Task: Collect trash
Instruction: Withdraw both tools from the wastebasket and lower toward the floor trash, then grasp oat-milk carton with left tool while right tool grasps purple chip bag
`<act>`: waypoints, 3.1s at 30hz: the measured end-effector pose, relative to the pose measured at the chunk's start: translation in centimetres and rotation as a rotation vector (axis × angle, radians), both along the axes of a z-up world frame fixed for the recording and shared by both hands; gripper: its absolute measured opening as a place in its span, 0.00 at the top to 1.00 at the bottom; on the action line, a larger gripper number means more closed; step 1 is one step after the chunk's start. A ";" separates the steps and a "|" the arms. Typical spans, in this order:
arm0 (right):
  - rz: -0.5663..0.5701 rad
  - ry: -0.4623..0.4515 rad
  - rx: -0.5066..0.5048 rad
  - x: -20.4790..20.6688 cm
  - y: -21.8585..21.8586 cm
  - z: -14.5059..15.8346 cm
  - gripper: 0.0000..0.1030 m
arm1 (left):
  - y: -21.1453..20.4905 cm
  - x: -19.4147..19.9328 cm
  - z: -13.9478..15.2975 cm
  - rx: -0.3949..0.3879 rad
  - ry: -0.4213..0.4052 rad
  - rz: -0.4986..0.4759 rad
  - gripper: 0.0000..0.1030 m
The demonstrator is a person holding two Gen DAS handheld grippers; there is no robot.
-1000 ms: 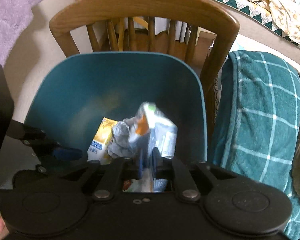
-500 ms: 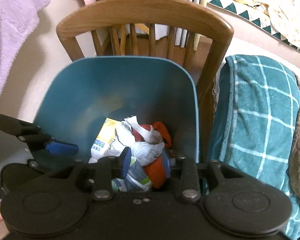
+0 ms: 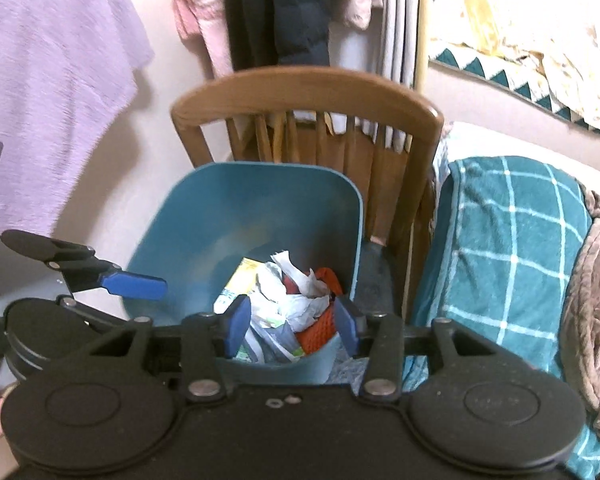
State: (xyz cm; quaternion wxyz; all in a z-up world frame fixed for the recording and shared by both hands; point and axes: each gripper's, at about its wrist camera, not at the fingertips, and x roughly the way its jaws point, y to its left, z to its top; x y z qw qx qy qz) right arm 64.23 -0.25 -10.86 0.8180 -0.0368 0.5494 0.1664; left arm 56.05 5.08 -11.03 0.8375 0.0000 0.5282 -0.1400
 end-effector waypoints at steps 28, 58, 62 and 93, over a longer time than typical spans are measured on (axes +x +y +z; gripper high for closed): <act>0.128 -0.095 0.150 -14.8 -8.2 6.5 0.25 | -3.9 -16.5 3.8 0.004 -0.116 0.154 0.25; -0.016 0.137 -0.068 -20.2 -5.3 -30.5 0.03 | 1.0 -15.6 -38.4 -0.024 0.265 0.148 0.00; 0.022 0.149 -0.106 -20.9 -5.2 -38.8 0.04 | -0.4 -15.7 -47.0 -0.010 0.327 0.160 0.00; 0.077 0.272 -0.237 -20.6 -7.7 -69.5 0.10 | -3.2 -15.2 -77.5 0.115 0.498 0.265 0.13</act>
